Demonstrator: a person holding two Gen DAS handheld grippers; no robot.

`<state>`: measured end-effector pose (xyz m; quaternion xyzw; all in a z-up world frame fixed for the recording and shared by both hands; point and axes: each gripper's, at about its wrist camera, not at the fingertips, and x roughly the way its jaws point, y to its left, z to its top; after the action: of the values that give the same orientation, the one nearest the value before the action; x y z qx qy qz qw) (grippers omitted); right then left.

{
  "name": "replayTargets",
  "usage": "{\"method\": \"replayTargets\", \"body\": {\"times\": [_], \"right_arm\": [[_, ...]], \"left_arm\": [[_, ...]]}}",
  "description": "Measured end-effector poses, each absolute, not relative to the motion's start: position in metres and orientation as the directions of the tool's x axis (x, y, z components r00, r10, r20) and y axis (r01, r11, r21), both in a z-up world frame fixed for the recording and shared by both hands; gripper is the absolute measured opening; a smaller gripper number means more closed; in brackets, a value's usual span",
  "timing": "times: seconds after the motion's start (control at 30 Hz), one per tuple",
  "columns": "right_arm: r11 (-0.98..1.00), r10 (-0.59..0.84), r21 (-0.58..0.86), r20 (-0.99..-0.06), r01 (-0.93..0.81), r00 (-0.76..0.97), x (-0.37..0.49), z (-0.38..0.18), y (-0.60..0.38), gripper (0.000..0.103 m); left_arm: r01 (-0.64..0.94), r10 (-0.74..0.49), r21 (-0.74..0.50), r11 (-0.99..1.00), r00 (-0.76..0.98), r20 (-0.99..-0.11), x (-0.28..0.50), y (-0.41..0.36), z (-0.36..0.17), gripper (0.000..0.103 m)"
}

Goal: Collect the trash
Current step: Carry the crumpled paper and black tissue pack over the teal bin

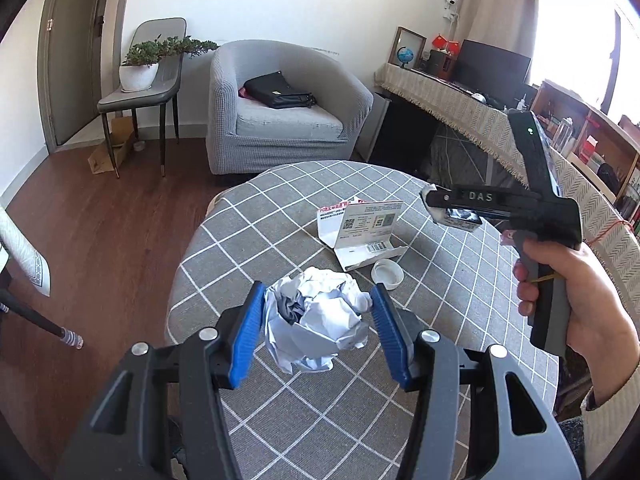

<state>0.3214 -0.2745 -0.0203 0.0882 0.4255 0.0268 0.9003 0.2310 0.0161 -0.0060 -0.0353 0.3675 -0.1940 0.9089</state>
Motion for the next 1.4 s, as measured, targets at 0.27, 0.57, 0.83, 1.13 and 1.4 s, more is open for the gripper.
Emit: {"method": "replayTargets", "body": {"times": [0.27, 0.57, 0.83, 1.13, 1.4], "right_arm": [[0.970, 0.214, 0.235, -0.733, -0.055, 0.645, 0.276, -0.008, -0.270, 0.072], [0.959, 0.283, 0.194, -0.694, -0.207, 0.662, 0.224, 0.004, -0.234, 0.072], [0.938, 0.345, 0.224, -0.679, -0.265, 0.647, 0.186, 0.002, -0.217, 0.072], [0.916, 0.393, 0.226, -0.663, -0.330, 0.637, 0.165, 0.001, -0.179, 0.072], [0.876, 0.462, 0.231, -0.653, -0.424, 0.599, 0.160, 0.001, -0.119, 0.072]], "left_arm": [[0.291, -0.333, -0.173, 0.941, 0.700, -0.632, 0.206, 0.026, 0.006, 0.056], [0.240, -0.280, -0.151, 0.959, 0.719, -0.636, 0.163, 0.040, 0.006, 0.056], [0.146, -0.212, -0.155, 0.977, 0.739, -0.639, 0.139, 0.077, 0.007, 0.056], [0.039, -0.120, -0.135, 0.990, 0.738, -0.664, 0.123, 0.131, -0.006, 0.056], [-0.053, -0.007, -0.063, 0.997, 0.700, -0.714, 0.116, 0.175, -0.043, 0.056]]}}
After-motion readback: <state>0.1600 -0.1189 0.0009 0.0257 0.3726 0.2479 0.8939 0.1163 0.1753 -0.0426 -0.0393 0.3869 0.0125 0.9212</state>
